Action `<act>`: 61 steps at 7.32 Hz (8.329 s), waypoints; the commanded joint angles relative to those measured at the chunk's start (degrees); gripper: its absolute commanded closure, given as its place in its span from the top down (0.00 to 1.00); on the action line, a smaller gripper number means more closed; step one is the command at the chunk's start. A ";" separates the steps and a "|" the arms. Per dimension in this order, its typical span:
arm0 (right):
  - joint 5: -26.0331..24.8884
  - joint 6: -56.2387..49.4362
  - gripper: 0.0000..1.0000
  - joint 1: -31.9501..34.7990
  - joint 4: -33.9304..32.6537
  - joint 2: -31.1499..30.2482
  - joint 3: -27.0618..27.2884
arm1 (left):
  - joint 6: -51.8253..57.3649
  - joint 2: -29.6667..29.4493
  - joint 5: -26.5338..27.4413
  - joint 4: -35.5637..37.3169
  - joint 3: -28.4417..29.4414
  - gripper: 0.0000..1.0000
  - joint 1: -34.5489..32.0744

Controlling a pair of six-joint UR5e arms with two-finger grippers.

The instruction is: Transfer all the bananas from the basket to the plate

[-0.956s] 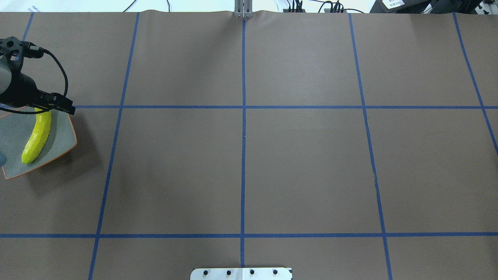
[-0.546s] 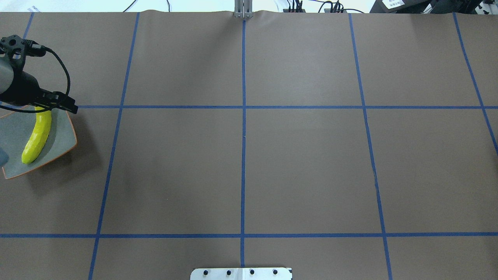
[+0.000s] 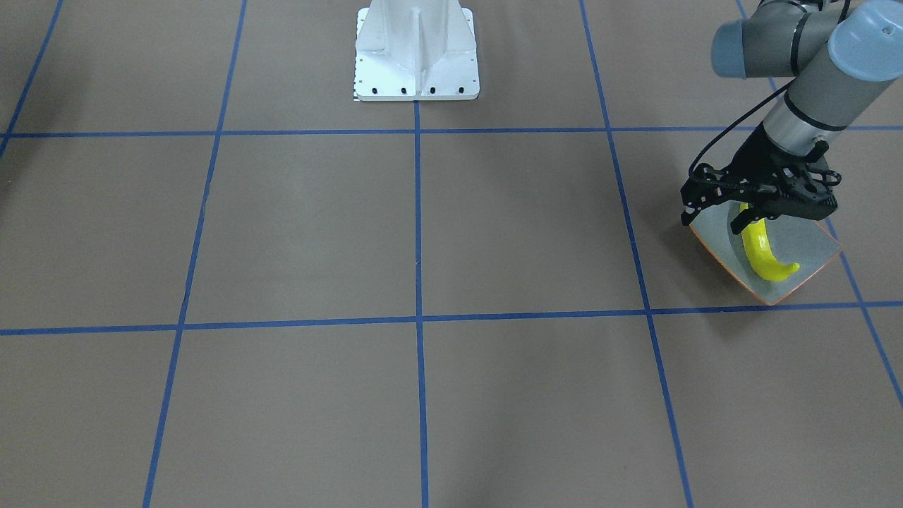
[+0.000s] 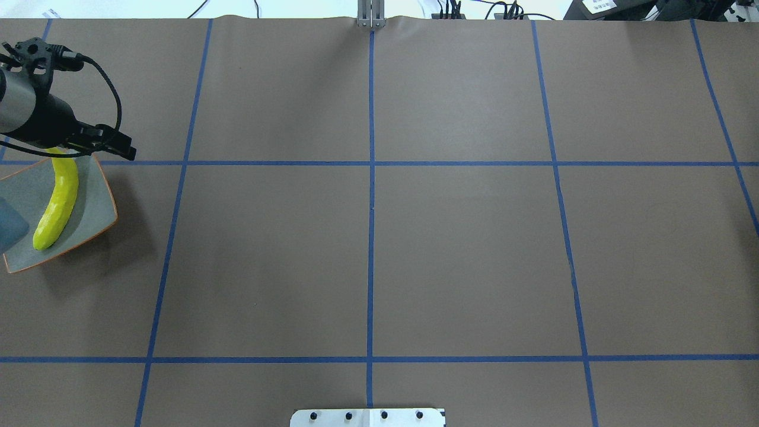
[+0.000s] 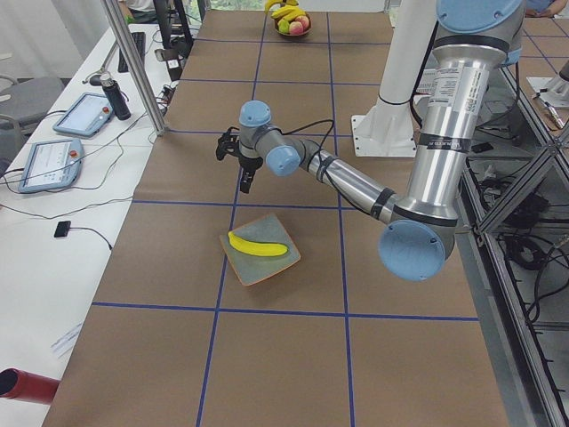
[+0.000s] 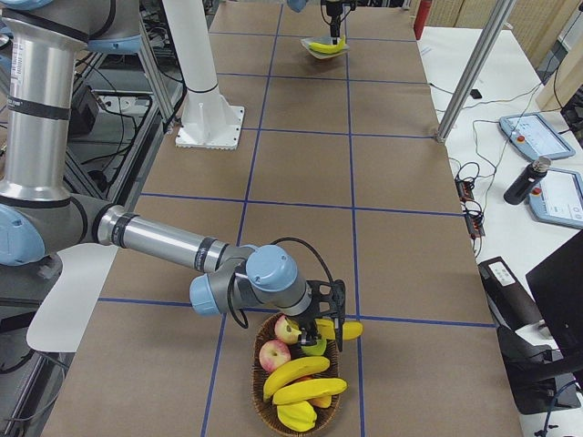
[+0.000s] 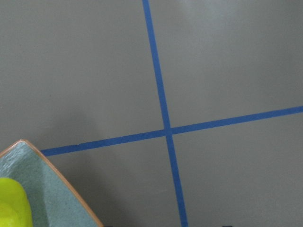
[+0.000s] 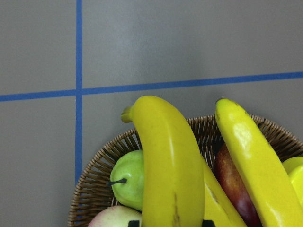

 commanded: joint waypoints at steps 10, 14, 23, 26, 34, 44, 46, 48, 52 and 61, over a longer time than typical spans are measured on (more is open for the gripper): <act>-16.85 74.42 0.00 -43.12 2.51 34.88 10.13 | -25.81 -20.89 -0.01 -1.95 10.50 0.87 3.04; -24.61 88.05 0.00 -51.13 20.16 35.06 10.33 | -42.92 -21.43 -0.01 -18.26 10.94 0.87 5.05; -34.37 97.90 0.00 -60.90 41.10 35.32 10.41 | -71.89 -25.21 4.01 -41.77 13.32 0.89 10.85; -34.37 97.91 0.00 -61.95 42.87 35.41 10.50 | -71.80 -26.69 5.87 -41.60 14.28 0.89 12.70; -36.04 97.73 0.00 -63.54 43.05 36.64 10.59 | -71.89 -28.37 7.81 -41.60 14.55 0.75 15.79; -35.78 96.86 1.00 -61.18 49.81 28.24 10.76 | -67.18 -23.48 4.06 -41.69 13.32 0.00 13.34; -36.30 92.48 1.00 -58.98 49.73 22.69 10.50 | -55.59 -16.97 -8.22 -39.42 14.36 0.00 6.24; -36.65 92.11 1.00 -57.56 49.03 20.64 8.58 | -35.87 -9.60 -12.56 -29.78 13.58 0.00 -0.62; -37.36 83.07 1.00 -56.51 49.03 16.34 5.94 | -16.55 9.81 -7.33 -27.71 9.20 0.00 -3.28; -38.50 80.51 1.00 -56.68 49.11 16.86 1.89 | 1.50 11.18 6.94 -14.35 14.28 0.00 -3.20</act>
